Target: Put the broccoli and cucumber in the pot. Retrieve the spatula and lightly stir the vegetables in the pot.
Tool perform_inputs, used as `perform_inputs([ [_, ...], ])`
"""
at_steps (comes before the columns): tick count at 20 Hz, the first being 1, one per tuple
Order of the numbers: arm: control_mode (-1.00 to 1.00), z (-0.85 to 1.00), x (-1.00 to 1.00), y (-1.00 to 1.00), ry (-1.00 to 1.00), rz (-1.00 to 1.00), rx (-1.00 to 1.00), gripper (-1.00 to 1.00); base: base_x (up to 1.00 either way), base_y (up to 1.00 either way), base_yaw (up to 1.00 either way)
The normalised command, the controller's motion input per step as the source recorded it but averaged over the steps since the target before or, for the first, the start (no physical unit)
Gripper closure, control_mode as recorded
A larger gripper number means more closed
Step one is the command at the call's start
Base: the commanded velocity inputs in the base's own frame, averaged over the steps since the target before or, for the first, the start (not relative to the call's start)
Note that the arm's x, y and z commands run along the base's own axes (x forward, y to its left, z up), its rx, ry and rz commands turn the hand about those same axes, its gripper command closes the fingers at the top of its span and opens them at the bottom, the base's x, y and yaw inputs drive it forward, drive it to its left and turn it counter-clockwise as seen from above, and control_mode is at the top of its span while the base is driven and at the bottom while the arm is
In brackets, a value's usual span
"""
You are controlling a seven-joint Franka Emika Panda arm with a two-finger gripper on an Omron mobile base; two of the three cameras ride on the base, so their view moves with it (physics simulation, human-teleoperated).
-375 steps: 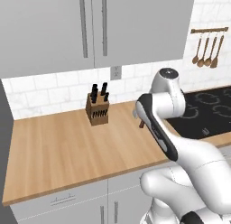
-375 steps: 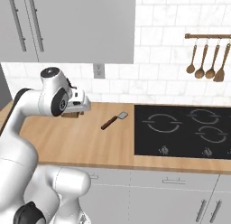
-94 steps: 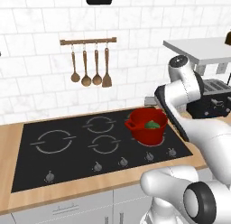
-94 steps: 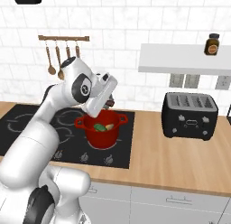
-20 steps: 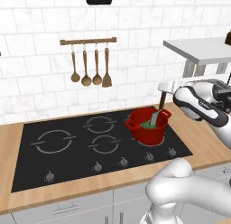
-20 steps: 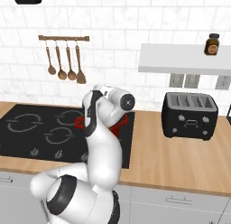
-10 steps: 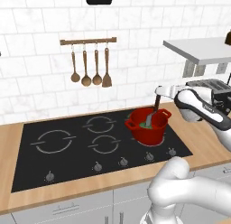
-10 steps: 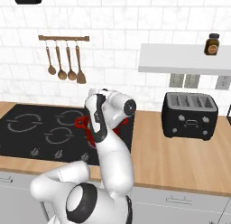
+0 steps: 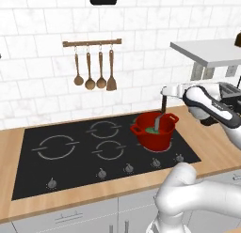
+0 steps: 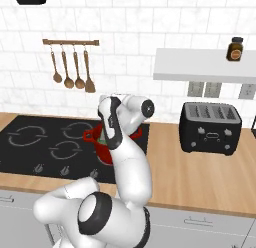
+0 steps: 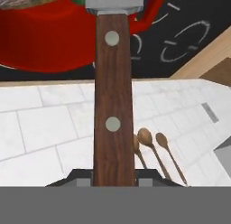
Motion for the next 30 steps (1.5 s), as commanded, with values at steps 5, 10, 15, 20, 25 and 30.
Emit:
perform_inputs([
  [5, -1.0, -0.04, 0.0, -0.17, 0.0, 0.15, -0.07, 1.0, 0.0, 0.0, 0.0],
  [10, -1.0, -0.27, 0.01, -0.3, 0.0, 0.12, -0.06, 1.0, 0.0, 0.0, 0.0],
  [15, -1.0, -0.42, 0.08, -0.1, -0.04, 0.06, -0.08, 1.0, 0.0, 0.0, 0.0],
  [20, -1.0, -0.58, 0.19, 0.0, -0.11, 0.0, -0.12, 1.0, 0.0, 0.0, 0.0],
  [25, -1.0, -0.25, 0.31, 0.0, -0.08, 0.0, -0.03, 1.0, 0.0, 0.0, 0.0],
  [30, -1.0, -0.16, 0.35, 0.0, -0.08, 0.0, -0.01, 1.0, 0.0, 0.0, 0.0],
])
